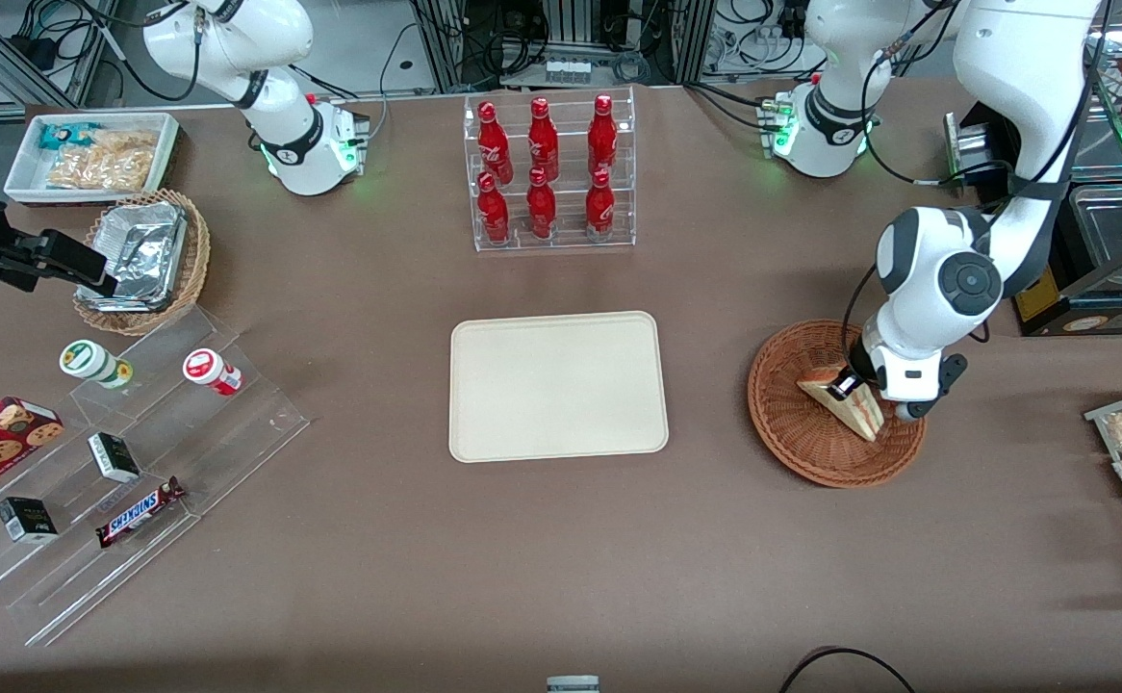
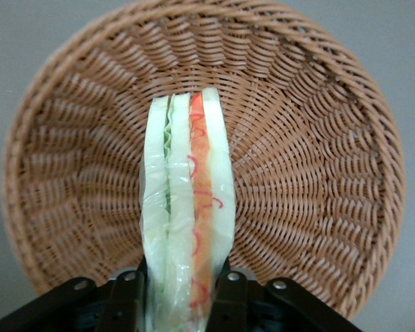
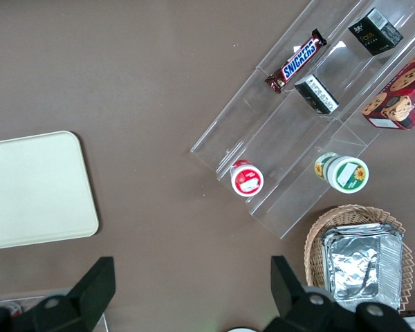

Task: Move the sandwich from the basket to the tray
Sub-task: 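Lower the left gripper and close it on the wrapped sandwich, then lift the sandwich and carry it over the cream tray, then lower the sandwich onto the tray and open the left gripper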

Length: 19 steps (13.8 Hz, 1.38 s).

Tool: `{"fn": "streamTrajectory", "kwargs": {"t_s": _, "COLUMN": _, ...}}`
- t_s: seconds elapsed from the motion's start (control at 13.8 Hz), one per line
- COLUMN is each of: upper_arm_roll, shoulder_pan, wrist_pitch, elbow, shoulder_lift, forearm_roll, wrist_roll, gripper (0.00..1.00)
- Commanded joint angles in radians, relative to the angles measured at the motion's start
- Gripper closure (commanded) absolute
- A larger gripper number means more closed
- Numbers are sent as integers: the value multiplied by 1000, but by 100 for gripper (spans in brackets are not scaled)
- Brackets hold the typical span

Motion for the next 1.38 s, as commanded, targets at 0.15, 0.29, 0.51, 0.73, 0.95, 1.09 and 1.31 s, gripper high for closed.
{"fn": "streamTrajectory", "kwargs": {"t_s": 0.15, "upper_arm_roll": -27, "shoulder_pan": -72, "wrist_pitch": -496, "elbow": 340, "shoulder_lift": -51, "forearm_roll": 1, "wrist_roll": 11, "gripper": 80}}
{"fn": "streamTrajectory", "kwargs": {"t_s": 0.29, "upper_arm_roll": -28, "shoulder_pan": -170, "wrist_pitch": -571, "elbow": 490, "shoulder_lift": 8, "forearm_roll": -8, "wrist_roll": -9, "gripper": 80}}
{"fn": "streamTrajectory", "kwargs": {"t_s": 0.51, "upper_arm_roll": -28, "shoulder_pan": -316, "wrist_pitch": -570, "elbow": 590, "shoulder_lift": 95, "forearm_roll": -5, "wrist_roll": -69, "gripper": 80}}
{"fn": "streamTrajectory", "kwargs": {"t_s": 0.73, "upper_arm_roll": -26, "shoulder_pan": -471, "wrist_pitch": -436, "elbow": 676, "shoulder_lift": 236, "forearm_roll": 1, "wrist_roll": -111, "gripper": 79}}
{"fn": "streamTrajectory", "kwargs": {"t_s": 0.95, "upper_arm_roll": -24, "shoulder_pan": -584, "wrist_pitch": -288, "elbow": 710, "shoulder_lift": 348, "forearm_roll": 12, "wrist_roll": -127, "gripper": 79}}
{"fn": "streamTrajectory", "kwargs": {"t_s": 1.09, "upper_arm_roll": -26, "shoulder_pan": -617, "wrist_pitch": -277, "elbow": 713, "shoulder_lift": 396, "forearm_roll": 68, "wrist_roll": -99, "gripper": 78}}
{"fn": "streamTrajectory", "kwargs": {"t_s": 1.31, "upper_arm_roll": -26, "shoulder_pan": -664, "wrist_pitch": -184, "elbow": 713, "shoulder_lift": 443, "forearm_roll": 99, "wrist_roll": -95, "gripper": 78}}
